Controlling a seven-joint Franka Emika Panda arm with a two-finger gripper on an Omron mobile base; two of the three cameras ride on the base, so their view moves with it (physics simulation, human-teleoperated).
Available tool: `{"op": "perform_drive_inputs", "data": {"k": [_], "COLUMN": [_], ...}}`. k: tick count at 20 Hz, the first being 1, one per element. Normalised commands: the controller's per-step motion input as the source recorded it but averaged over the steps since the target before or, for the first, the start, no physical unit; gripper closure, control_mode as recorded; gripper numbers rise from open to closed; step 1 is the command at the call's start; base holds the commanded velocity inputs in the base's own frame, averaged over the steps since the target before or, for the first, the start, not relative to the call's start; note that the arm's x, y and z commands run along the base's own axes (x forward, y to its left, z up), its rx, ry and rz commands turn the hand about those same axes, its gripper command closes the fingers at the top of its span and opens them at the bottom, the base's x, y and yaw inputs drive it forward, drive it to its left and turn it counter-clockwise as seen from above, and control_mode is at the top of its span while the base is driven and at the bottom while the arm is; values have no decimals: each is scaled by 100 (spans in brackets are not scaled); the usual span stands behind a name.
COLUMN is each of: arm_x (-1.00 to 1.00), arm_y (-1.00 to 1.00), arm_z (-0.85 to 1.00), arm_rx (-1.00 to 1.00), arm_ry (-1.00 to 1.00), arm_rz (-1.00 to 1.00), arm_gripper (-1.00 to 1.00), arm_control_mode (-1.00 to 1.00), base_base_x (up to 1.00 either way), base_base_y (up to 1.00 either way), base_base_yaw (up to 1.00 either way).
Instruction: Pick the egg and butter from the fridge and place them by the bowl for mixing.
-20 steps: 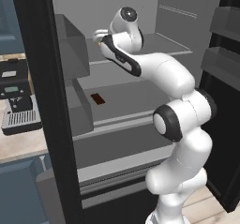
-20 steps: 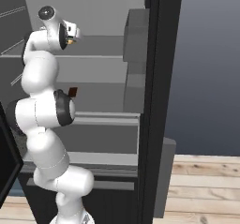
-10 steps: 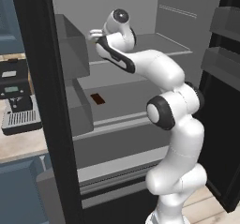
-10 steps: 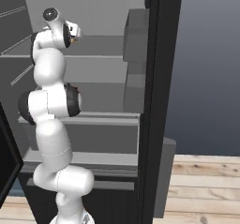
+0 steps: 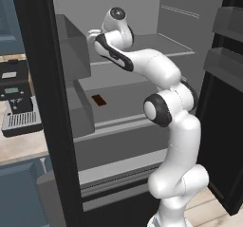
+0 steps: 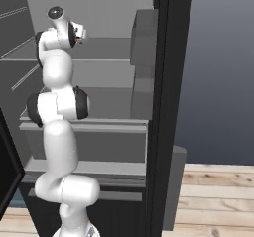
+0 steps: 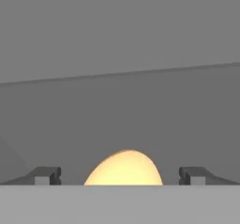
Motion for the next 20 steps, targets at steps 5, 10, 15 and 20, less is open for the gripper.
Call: {"op": "perform_drive_inputs", "data": {"k": [5,10,15,20], "arm_x": [0,0,0,-9], "arm_y": [15,6,0,1], "arm_z": [-53,-13,0,21], "arm_rx": [0,0,0,0], "arm_ry": [10,3,-5,-37], "arm_rz": [0,0,0,0], "arm_gripper": [100,100,100,100], "arm_control_mode": [-100,-100,-100,-100], "base_base_x": [0,0,0,0], "base_base_y": [0,0,0,0], "base_base_yaw": [0,0,0,0]}}
